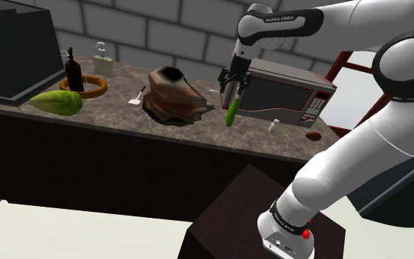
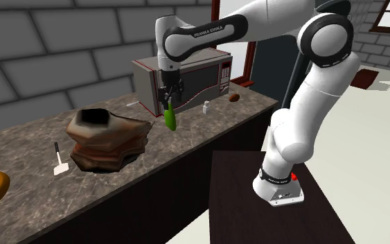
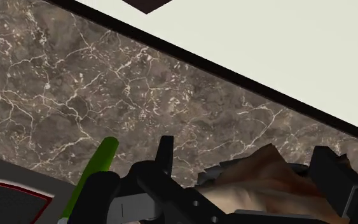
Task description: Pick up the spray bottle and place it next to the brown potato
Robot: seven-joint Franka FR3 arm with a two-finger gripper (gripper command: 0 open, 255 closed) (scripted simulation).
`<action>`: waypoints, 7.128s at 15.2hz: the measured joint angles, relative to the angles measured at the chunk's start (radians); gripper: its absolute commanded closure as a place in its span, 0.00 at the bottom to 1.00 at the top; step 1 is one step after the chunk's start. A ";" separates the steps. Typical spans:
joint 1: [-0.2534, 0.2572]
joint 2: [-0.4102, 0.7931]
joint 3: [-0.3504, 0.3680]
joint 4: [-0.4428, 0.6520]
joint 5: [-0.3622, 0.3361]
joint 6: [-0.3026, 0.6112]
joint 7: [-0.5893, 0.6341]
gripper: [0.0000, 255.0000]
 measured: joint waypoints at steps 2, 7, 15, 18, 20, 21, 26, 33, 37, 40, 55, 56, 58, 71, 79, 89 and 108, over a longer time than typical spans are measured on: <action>-0.018 0.053 -0.022 0.041 0.001 0.011 -0.003 0.00; -0.060 0.207 -0.073 0.180 0.020 0.023 -0.008 0.00; -0.144 0.449 -0.139 0.427 0.078 0.006 -0.012 0.00; -0.183 0.540 -0.159 0.523 0.105 -0.005 -0.011 0.00; -0.196 0.567 -0.163 0.543 0.113 0.001 -0.013 0.00; -0.197 0.572 -0.163 0.540 0.115 0.009 -0.014 0.00; -0.197 0.586 -0.161 0.493 0.122 0.068 -0.018 0.00; -0.198 0.589 -0.160 0.487 0.124 0.078 -0.019 0.00; -0.198 0.589 -0.161 0.487 0.124 0.078 -0.019 1.00; -0.198 0.589 -0.161 0.487 0.124 0.078 -0.019 1.00; -0.200 0.570 -0.165 0.592 0.113 -0.045 -0.009 1.00; -0.201 0.569 -0.166 0.606 0.112 -0.059 -0.009 1.00; -0.203 0.566 -0.167 0.630 0.111 -0.086 -0.008 1.00; -0.221 0.571 -0.173 0.795 0.111 -0.247 -0.010 1.00; -0.296 0.463 -0.229 0.652 0.083 -0.211 -0.151 1.00; -0.412 0.393 -0.314 0.553 0.062 -0.185 -0.357 1.00; -0.761 0.598 -0.453 0.793 0.189 -0.266 -0.814 1.00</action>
